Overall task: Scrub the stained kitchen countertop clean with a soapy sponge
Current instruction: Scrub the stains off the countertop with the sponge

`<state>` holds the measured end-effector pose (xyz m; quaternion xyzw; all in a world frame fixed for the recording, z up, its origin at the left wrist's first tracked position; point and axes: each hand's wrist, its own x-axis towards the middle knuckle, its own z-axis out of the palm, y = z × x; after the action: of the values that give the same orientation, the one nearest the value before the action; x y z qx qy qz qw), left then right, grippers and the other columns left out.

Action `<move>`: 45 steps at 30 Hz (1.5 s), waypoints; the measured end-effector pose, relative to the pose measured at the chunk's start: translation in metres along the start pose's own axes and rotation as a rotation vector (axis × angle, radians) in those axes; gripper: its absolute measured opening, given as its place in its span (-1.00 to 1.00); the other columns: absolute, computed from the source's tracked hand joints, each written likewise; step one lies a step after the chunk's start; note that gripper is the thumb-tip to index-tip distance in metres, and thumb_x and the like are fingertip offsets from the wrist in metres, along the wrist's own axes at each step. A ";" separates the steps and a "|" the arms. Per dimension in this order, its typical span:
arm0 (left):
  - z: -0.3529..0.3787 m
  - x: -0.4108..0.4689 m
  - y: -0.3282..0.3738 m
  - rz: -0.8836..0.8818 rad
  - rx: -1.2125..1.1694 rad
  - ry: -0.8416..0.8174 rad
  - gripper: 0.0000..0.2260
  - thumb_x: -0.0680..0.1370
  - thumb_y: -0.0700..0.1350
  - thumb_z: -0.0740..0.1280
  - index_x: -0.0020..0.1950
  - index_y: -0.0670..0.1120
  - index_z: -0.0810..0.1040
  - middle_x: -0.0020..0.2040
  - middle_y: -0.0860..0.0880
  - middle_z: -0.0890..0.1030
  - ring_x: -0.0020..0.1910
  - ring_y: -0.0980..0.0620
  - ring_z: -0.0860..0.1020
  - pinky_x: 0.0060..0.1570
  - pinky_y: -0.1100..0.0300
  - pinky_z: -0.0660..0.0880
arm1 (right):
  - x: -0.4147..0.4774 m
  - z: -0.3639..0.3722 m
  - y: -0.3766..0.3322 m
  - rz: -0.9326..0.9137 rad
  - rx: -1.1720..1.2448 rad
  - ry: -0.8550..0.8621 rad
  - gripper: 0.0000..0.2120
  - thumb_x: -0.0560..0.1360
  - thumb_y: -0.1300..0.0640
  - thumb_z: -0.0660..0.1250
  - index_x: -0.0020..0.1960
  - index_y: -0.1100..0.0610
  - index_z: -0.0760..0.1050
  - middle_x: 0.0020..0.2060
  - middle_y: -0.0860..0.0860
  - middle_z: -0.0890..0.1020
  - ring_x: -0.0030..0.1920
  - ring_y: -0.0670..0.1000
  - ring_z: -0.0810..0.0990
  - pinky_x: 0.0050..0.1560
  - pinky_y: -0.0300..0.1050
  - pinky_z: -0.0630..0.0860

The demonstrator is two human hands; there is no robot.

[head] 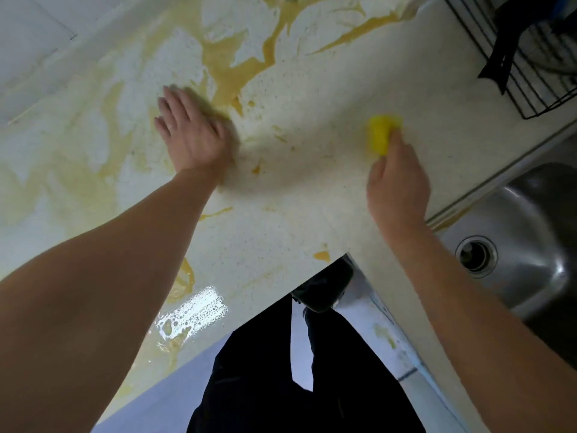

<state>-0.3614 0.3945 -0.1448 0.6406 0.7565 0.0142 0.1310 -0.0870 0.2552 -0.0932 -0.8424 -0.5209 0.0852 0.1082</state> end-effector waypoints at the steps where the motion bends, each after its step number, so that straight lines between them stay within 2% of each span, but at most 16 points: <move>1: 0.001 0.003 -0.001 -0.025 0.003 0.006 -0.30 0.60 0.05 0.02 0.67 -0.26 -0.03 0.68 -0.26 -0.03 0.66 -0.25 -0.06 0.61 -0.22 -0.08 | 0.027 -0.002 0.014 0.110 -0.010 0.043 -0.54 0.66 0.14 0.10 0.54 0.18 0.23 0.21 0.21 0.53 0.07 0.24 0.58 -0.05 0.05 0.48; 3: 0.005 0.004 0.002 -0.042 -0.004 0.041 -0.29 0.59 0.09 0.00 0.67 -0.25 -0.01 0.68 -0.24 -0.02 0.67 -0.23 -0.07 0.61 -0.20 -0.09 | 0.067 0.008 0.016 0.225 -0.009 0.043 -0.58 0.66 0.11 0.09 0.47 0.24 0.30 0.20 0.22 0.55 0.15 0.25 0.57 0.04 0.05 0.47; 6: 0.008 0.013 0.004 -0.061 -0.014 0.077 -0.27 0.57 0.10 -0.03 0.68 -0.22 -0.01 0.69 -0.19 -0.02 0.67 -0.17 -0.06 0.62 -0.16 -0.10 | 0.085 0.046 -0.044 0.225 -0.023 -0.030 -0.49 0.64 0.13 0.11 0.56 0.18 0.18 0.28 0.13 0.55 0.20 0.20 0.58 0.08 0.02 0.49; 8: 0.008 0.022 0.003 -0.040 0.017 0.090 -0.28 0.57 0.10 -0.06 0.68 -0.20 -0.01 0.69 -0.17 -0.01 0.67 -0.15 -0.05 0.63 -0.12 -0.09 | 0.058 0.070 -0.098 0.040 -0.034 -0.084 -0.46 0.63 0.15 0.10 0.60 0.12 0.12 0.28 0.05 0.55 0.11 0.13 0.64 -0.07 -0.04 0.51; 10: 0.006 0.031 0.001 -0.010 0.049 0.101 -0.30 0.58 0.09 -0.08 0.69 -0.19 -0.01 0.69 -0.17 0.00 0.67 -0.15 -0.04 0.63 -0.11 -0.08 | 0.006 0.084 -0.133 -0.188 -0.013 -0.102 -0.44 0.56 0.18 0.13 0.56 0.14 0.24 0.16 0.00 0.60 -0.09 0.03 0.67 -0.30 -0.17 0.41; 13: 0.006 0.038 -0.002 0.016 0.062 0.089 -0.31 0.58 0.08 -0.10 0.69 -0.19 -0.01 0.69 -0.17 0.00 0.67 -0.16 -0.03 0.63 -0.11 -0.08 | -0.060 0.081 -0.131 -0.458 0.057 -0.241 -0.43 0.42 0.20 0.24 0.44 0.16 0.43 -0.05 -0.02 0.63 -0.30 0.01 0.62 -0.48 -0.20 0.44; 15: 0.004 0.039 -0.003 0.017 0.056 0.081 -0.31 0.59 0.07 -0.10 0.68 -0.20 -0.01 0.69 -0.18 0.01 0.67 -0.16 -0.03 0.63 -0.11 -0.08 | -0.068 0.066 -0.108 -0.528 0.140 -0.304 -0.44 0.37 0.20 0.40 0.38 0.12 0.50 -0.11 0.01 0.62 -0.40 0.08 0.60 -0.51 -0.17 0.44; 18: 0.004 0.038 -0.001 0.032 0.068 0.081 -0.34 0.62 0.05 -0.08 0.68 -0.20 -0.04 0.69 -0.18 -0.02 0.67 -0.16 -0.05 0.63 -0.12 -0.08 | -0.018 0.036 -0.070 -0.394 0.153 -0.158 -0.53 0.51 0.15 0.20 0.40 0.17 0.48 -0.08 0.12 0.62 -0.38 0.12 0.56 -0.43 -0.12 0.46; 21: 0.005 0.039 -0.001 0.028 0.075 0.078 -0.37 0.64 0.03 -0.10 0.69 -0.18 -0.06 0.69 -0.17 -0.04 0.67 -0.14 -0.08 0.63 -0.12 -0.10 | 0.080 0.023 -0.040 -0.033 0.057 0.047 -0.59 0.62 0.10 0.09 0.43 0.14 0.43 0.06 0.12 0.61 -0.03 0.13 0.60 -0.09 -0.05 0.46; 24: 0.005 0.038 -0.001 0.031 0.083 0.074 -0.37 0.64 0.04 -0.12 0.69 -0.18 -0.06 0.69 -0.17 -0.05 0.67 -0.14 -0.08 0.63 -0.12 -0.08 | 0.138 0.044 -0.064 0.166 -0.007 0.032 -0.64 0.64 0.09 0.11 0.40 0.17 0.39 0.17 0.13 0.59 0.14 0.20 0.59 0.01 -0.02 0.43; 29: 0.004 0.042 -0.003 0.042 0.059 0.066 -0.37 0.65 0.04 -0.13 0.69 -0.18 -0.06 0.70 -0.16 -0.06 0.67 -0.14 -0.10 0.64 -0.11 -0.11 | 0.074 0.091 -0.167 -0.342 -0.074 -0.197 -0.48 0.67 0.09 0.10 0.60 0.13 0.12 0.30 0.05 0.52 0.03 0.14 0.65 -0.20 -0.04 0.44; 33: 0.004 0.042 -0.004 0.042 0.026 0.062 -0.39 0.67 0.04 -0.13 0.69 -0.17 -0.05 0.70 -0.16 -0.06 0.67 -0.14 -0.10 0.63 -0.11 -0.11 | 0.014 0.080 -0.142 -0.653 -0.052 -0.257 -0.48 0.46 0.15 0.35 0.43 0.13 0.46 -0.10 0.00 0.62 -0.43 0.04 0.56 -0.49 -0.20 0.29; 36: 0.003 0.041 -0.004 0.048 0.020 0.059 -0.40 0.68 0.04 -0.15 0.69 -0.17 -0.07 0.70 -0.15 -0.07 0.68 -0.14 -0.11 0.64 -0.10 -0.12 | 0.002 0.052 -0.101 -0.809 0.020 -0.451 -0.48 0.48 0.19 0.26 0.45 0.09 0.42 -0.08 0.01 0.60 -0.47 0.05 0.47 -0.54 -0.15 0.42; 38: 0.004 0.041 -0.004 0.055 0.019 0.057 -0.40 0.68 0.04 -0.14 0.69 -0.18 -0.08 0.70 -0.16 -0.07 0.67 -0.14 -0.11 0.64 -0.10 -0.11 | 0.029 0.027 -0.086 -0.665 0.089 -0.391 -0.50 0.53 0.15 0.14 0.47 0.11 0.39 -0.11 0.04 0.56 -0.44 0.03 0.44 -0.49 -0.11 0.43; 42: 0.004 0.041 -0.004 0.060 0.021 0.063 -0.40 0.68 0.03 -0.13 0.69 -0.19 -0.08 0.69 -0.17 -0.07 0.67 -0.15 -0.11 0.64 -0.11 -0.10 | 0.134 0.020 -0.075 -0.124 0.112 -0.066 -0.61 0.62 0.11 0.12 0.41 0.14 0.42 -0.04 0.06 0.56 -0.07 0.08 0.56 -0.12 -0.11 0.37; 45: 0.003 0.042 -0.003 0.064 0.017 0.062 -0.40 0.68 0.02 -0.13 0.69 -0.19 -0.08 0.69 -0.17 -0.08 0.67 -0.14 -0.11 0.64 -0.11 -0.10 | 0.139 0.054 -0.111 -0.073 0.005 -0.158 -0.60 0.65 0.04 0.10 0.45 0.13 0.33 0.14 0.10 0.59 0.10 0.18 0.60 -0.08 -0.05 0.39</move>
<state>-0.3696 0.4341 -0.1557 0.6647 0.7395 0.0319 0.1015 -0.1346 0.4332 -0.1199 -0.8133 -0.5578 0.1487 0.0720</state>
